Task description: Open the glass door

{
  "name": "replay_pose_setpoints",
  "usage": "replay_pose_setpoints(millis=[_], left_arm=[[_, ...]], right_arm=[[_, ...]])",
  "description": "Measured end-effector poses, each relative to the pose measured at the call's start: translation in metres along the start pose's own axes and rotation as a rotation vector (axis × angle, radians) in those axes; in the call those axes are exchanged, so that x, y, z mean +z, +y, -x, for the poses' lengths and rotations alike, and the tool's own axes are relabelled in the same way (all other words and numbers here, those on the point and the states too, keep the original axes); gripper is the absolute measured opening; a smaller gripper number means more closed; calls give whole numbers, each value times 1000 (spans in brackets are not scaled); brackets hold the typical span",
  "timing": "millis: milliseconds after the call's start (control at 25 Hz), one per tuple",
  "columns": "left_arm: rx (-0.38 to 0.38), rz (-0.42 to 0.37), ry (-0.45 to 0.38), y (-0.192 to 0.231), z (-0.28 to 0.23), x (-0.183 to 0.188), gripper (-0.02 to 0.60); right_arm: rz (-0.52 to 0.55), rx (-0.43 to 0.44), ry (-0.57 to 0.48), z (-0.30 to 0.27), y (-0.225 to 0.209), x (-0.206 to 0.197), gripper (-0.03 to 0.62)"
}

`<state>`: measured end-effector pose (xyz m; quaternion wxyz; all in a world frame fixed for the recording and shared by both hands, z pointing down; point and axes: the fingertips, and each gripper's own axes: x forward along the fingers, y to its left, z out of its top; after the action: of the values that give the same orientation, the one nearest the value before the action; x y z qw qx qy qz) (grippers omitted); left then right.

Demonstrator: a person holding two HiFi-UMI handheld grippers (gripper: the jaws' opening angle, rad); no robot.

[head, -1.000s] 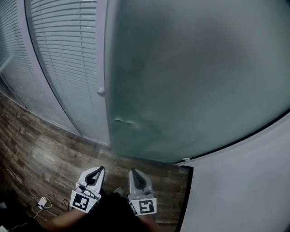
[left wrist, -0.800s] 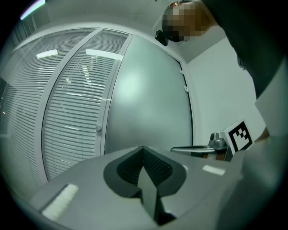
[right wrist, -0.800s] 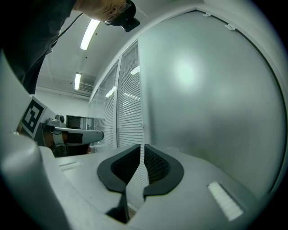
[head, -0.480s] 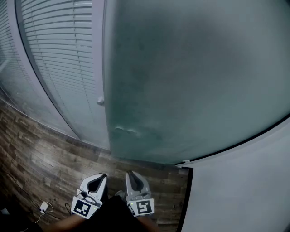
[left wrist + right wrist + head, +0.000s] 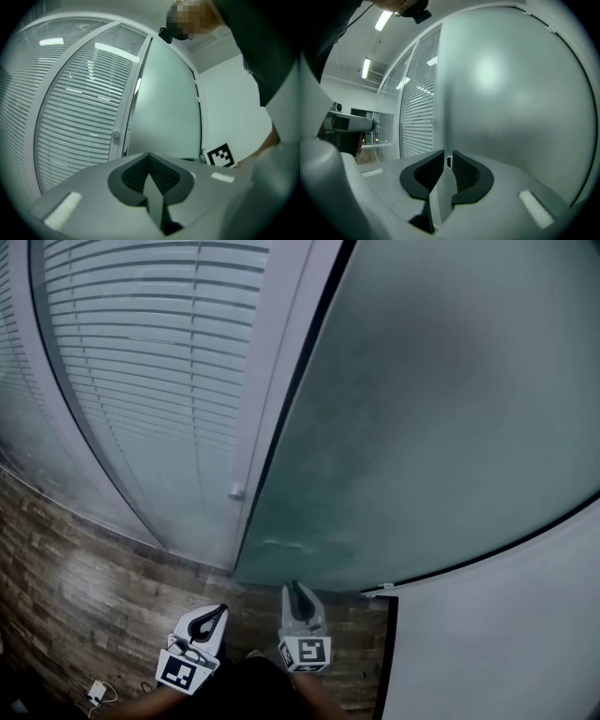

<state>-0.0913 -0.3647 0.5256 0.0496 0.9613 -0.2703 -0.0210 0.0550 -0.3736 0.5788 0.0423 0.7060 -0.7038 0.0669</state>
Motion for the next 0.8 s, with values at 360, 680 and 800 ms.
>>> replay_pose_setpoints(millis=[360,680,800], left_arm=[[-43,-22,-11,3,-20,15,0],[-34,-38,-25,11,-33,19,0],[-12,-41,-22,19,-34,12,0]], right_arm=[[3,-87,67,-33,-28,-19,86],[-48,-121,142,-67,-44,-54,126],[-60,-139,152,-74,-48,-66,130]])
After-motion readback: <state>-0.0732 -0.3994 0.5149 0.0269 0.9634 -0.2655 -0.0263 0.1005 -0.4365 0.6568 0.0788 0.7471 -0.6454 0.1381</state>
